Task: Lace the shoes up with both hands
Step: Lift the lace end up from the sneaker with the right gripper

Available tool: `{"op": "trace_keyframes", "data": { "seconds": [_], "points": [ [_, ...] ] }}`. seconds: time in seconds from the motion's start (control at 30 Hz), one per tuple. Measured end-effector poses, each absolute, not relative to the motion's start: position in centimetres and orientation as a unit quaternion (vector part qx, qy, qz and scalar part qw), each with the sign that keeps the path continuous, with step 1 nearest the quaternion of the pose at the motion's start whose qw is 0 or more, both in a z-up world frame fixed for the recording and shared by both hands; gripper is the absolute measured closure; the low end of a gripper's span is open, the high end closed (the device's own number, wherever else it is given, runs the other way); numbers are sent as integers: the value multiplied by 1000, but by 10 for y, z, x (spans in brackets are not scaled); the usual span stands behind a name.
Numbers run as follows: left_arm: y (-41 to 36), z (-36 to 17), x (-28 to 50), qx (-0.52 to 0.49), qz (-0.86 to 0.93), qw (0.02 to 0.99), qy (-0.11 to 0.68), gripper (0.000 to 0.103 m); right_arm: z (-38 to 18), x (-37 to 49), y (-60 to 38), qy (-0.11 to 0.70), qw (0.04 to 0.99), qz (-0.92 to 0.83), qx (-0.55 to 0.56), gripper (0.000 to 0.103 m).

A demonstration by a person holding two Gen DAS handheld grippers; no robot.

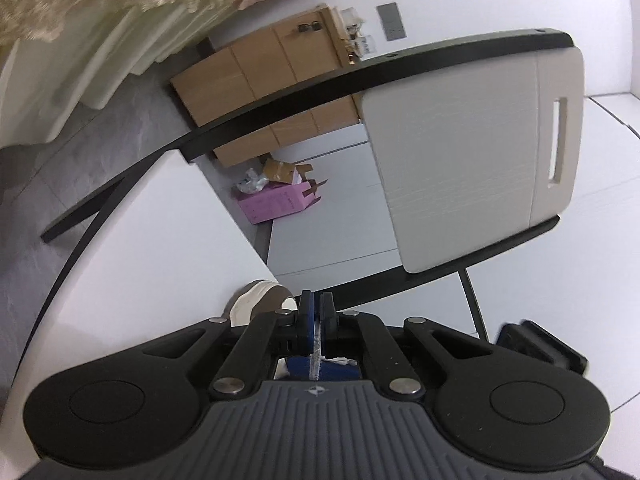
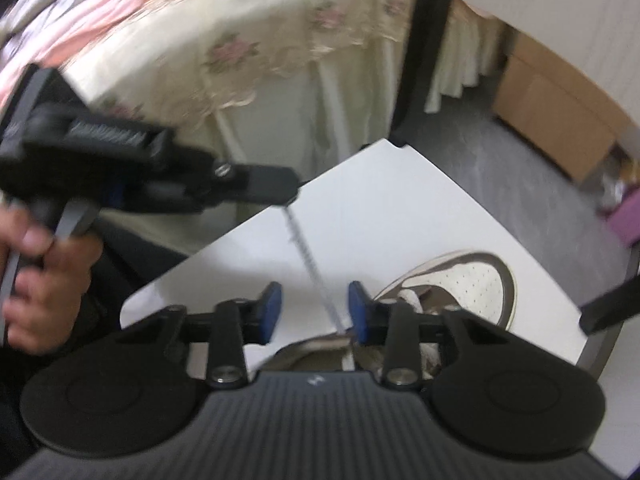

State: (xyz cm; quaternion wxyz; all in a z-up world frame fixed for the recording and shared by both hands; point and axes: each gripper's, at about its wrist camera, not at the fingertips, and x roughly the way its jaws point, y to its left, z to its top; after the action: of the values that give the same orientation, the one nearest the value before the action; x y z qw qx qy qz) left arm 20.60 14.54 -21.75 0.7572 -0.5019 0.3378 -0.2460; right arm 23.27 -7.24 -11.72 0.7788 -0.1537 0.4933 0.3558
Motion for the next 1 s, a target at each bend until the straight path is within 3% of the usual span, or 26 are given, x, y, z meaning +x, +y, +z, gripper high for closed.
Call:
{"op": "trace_keyframes", "data": {
  "seconds": [0.03,0.2,0.27,0.3,0.33,0.67,0.73,1.0],
  "points": [
    [145,-217,206,-498,-246,759,339,100,-120,235,-74,498,780,348,-148,93],
    [147,-208,201,-451,-235,792,339,98,-126,249,-90,527,793,297,-69,100],
    [142,-203,198,-417,-237,808,341,86,-126,254,-98,543,794,273,-24,100],
    [137,-200,196,-398,-240,816,344,67,-126,255,-100,545,795,267,-10,100],
    [132,-196,193,-381,-250,821,343,55,-126,255,-103,547,795,261,3,100],
    [73,-187,167,-184,-337,845,374,58,-135,263,-118,542,804,220,103,100],
    [66,-191,166,-174,-333,844,381,64,-135,260,-117,533,810,221,105,100],
    [57,-190,159,-149,-339,850,375,64,-101,230,-95,458,846,272,37,101]
  ]
}}
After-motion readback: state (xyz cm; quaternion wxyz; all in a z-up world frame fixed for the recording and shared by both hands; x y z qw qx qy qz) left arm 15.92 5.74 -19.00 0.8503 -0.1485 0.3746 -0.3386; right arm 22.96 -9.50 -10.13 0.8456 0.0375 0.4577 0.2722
